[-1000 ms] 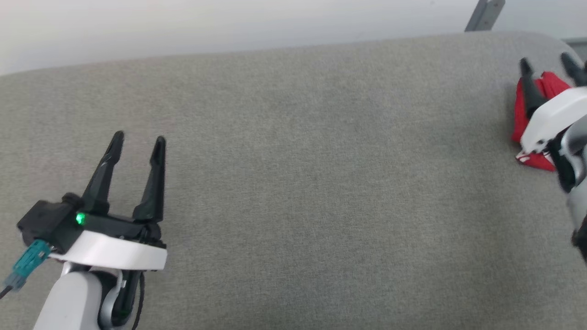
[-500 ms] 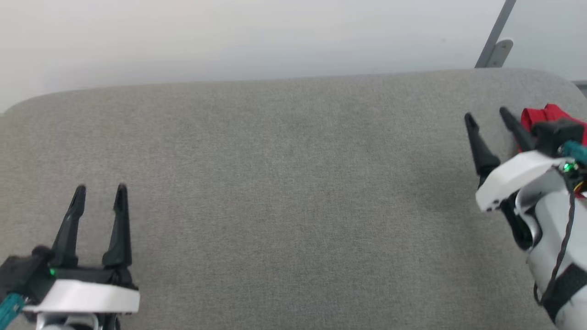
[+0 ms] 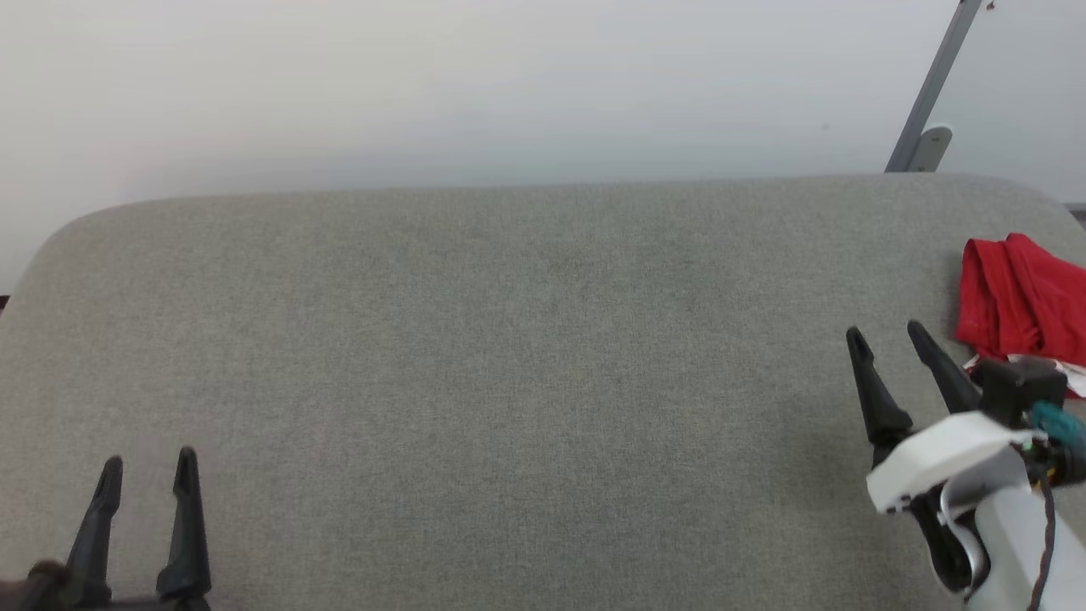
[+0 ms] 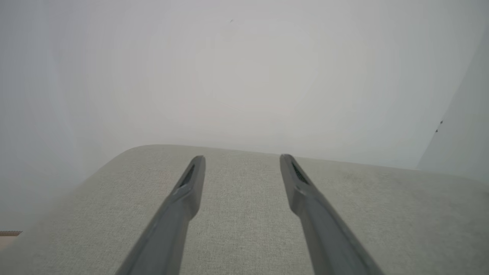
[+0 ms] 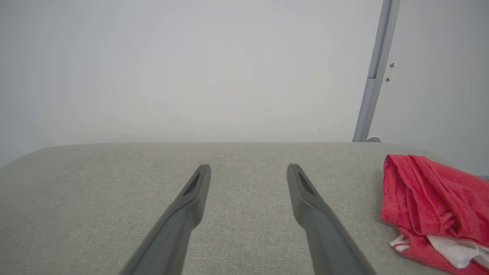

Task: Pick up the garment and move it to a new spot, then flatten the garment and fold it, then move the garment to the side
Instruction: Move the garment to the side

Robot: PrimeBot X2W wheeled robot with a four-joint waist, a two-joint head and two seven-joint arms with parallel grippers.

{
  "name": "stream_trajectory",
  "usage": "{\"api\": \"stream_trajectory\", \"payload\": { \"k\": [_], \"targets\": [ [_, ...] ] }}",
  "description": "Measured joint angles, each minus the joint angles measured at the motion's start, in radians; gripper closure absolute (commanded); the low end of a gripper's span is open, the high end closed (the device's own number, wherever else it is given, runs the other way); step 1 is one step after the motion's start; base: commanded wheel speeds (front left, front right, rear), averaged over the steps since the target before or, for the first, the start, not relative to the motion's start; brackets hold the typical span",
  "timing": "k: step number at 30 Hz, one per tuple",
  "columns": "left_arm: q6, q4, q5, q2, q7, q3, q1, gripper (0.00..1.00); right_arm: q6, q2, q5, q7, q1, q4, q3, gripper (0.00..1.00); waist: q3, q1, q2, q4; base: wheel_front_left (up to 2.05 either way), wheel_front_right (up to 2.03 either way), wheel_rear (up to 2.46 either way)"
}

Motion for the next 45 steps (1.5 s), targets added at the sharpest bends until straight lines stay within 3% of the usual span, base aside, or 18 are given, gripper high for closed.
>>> {"api": "stream_trajectory", "payload": {
  "k": [24, 45],
  "targets": [
    [0.000, -0.017, 0.000, -0.053, 0.000, 0.058, 0.102, 0.00, 0.000, 0.125, -0.100, 0.025, 0.317, -0.288, -0.166, 0.00, -0.045, 0.0000, 0.0000, -0.013, 0.00, 0.00, 0.00],
    [0.000, -0.024, -0.002, -0.080, 0.000, 0.038, 0.106, 0.00, 0.000, 0.172, -0.123, 0.056, 0.380, -0.351, -0.216, 0.00, -0.056, 0.0000, 0.0000, -0.002, 0.00, 0.00, 0.00]
  ]
}}
